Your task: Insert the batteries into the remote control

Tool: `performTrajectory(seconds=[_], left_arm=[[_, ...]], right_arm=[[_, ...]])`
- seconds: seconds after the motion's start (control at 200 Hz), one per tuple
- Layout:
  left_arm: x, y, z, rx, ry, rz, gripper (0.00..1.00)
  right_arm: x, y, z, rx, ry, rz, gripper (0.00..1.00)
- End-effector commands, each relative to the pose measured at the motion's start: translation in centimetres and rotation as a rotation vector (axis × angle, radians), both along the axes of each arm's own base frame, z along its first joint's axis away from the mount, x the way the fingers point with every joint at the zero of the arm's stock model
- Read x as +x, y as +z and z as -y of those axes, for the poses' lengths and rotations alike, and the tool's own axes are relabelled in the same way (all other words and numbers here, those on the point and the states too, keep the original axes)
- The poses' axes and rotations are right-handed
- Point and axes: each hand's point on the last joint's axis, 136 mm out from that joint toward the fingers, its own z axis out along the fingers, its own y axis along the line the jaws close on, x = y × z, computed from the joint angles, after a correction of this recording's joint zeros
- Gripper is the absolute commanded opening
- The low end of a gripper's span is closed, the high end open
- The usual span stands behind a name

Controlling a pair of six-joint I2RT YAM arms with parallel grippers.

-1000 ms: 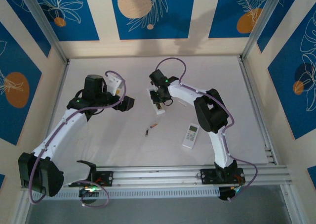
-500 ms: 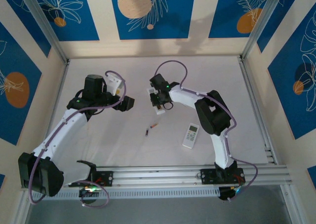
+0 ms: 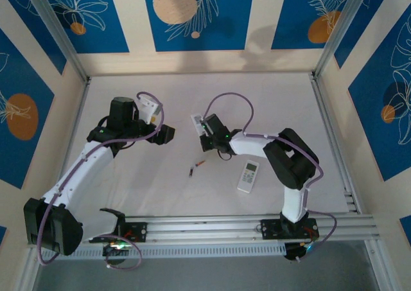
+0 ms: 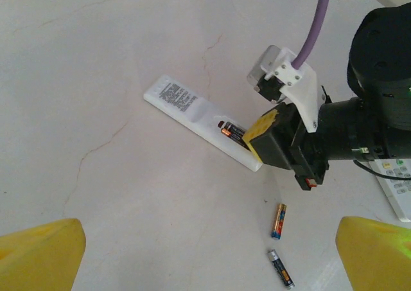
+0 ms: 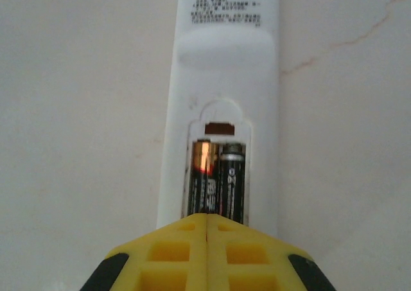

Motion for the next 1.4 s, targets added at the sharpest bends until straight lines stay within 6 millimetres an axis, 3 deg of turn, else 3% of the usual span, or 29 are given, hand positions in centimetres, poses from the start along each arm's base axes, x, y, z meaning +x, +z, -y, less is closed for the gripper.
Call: performTrajectory(seconds=[0.0,0.2,0.27,0.525,0.98,1.1,1.306,1.396], left_arm=[[-0.1,0.2,0.3,0.016,-0.024,0.028,1.0],[-0.1,0.2,0.3,0.016,-0.024,0.029,1.0],[-0.1,0.3,0.3,0.014,-0.026,0.03,1.0],[-0.1,0.5,0.3,0.016,-0.024,0.035,1.0],[-0.1,0.4,0.3,0.012,-0.025,0.033,1.0],[-0.1,0.4,0.3,0.011,-0.026,0.033,1.0],[-0.1,0.2,0.3,0.013,-0.025,0.026,1.0],[-0.1,0.3,0.3,0.014,-0.024,0.027,1.0]], right_arm=[[0.1,1.7,0.0,0.042,0.011,-0.016,0.06],[1.0,7.0,-0.2,0.205,-0.022,-0.062,0.08],[1.4,7.8,0.1,0.263,-0.031,-0.102,0.1],[1.1,3.4,-0.6,0.156,-0.024,-0.326,0.1],[0.0,-1.9,-0.4,0.017,-0.043,-0.429,0.09],[0.2,-1.9,-0.1,-0.018,-0.054,-0.422,0.09],[1.0,0.0,-1.1,-0.015,-0.016,-0.368,0.1],[0.8,-1.0,-1.3,-0.052,-0.008,-0.376,0.1]])
